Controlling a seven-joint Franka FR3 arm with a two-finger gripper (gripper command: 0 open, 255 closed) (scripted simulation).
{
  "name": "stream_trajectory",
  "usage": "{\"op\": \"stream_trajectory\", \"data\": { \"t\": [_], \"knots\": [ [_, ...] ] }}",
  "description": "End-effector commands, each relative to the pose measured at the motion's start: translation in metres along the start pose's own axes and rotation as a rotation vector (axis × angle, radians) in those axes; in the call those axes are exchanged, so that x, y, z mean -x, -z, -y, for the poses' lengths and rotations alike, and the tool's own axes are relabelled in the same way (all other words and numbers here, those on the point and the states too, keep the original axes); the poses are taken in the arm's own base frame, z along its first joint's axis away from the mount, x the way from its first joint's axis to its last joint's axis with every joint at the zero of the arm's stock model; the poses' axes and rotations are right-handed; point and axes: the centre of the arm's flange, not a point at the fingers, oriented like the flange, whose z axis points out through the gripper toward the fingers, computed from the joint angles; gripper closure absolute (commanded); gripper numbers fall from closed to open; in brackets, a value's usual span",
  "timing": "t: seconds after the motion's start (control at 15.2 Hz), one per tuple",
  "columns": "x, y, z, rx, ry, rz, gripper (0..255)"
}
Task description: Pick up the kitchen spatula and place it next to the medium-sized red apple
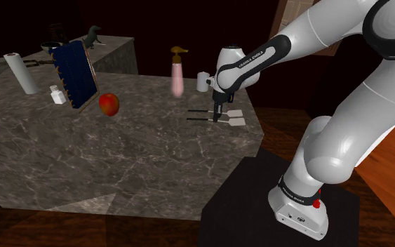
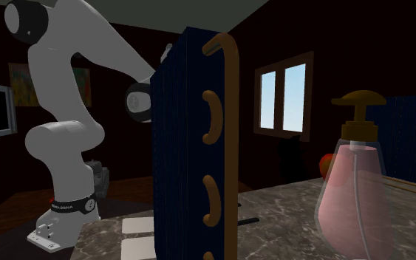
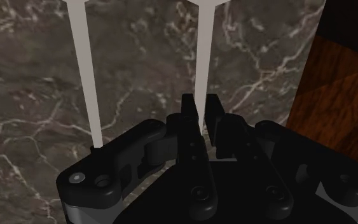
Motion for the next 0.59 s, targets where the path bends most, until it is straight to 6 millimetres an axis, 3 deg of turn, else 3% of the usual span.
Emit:
{"op": "stream_trajectory", "data": {
  "t": [0.0,0.33,0.53],
  "knots": [
    [0.000,0.000,0.000,0.000,0.000,0.000,255],
    [0.000,0.000,0.000,0.000,0.000,0.000,255],
    [-0.001,0.016,0.000,0.000,0.000,0.000,255]
  ]
}}
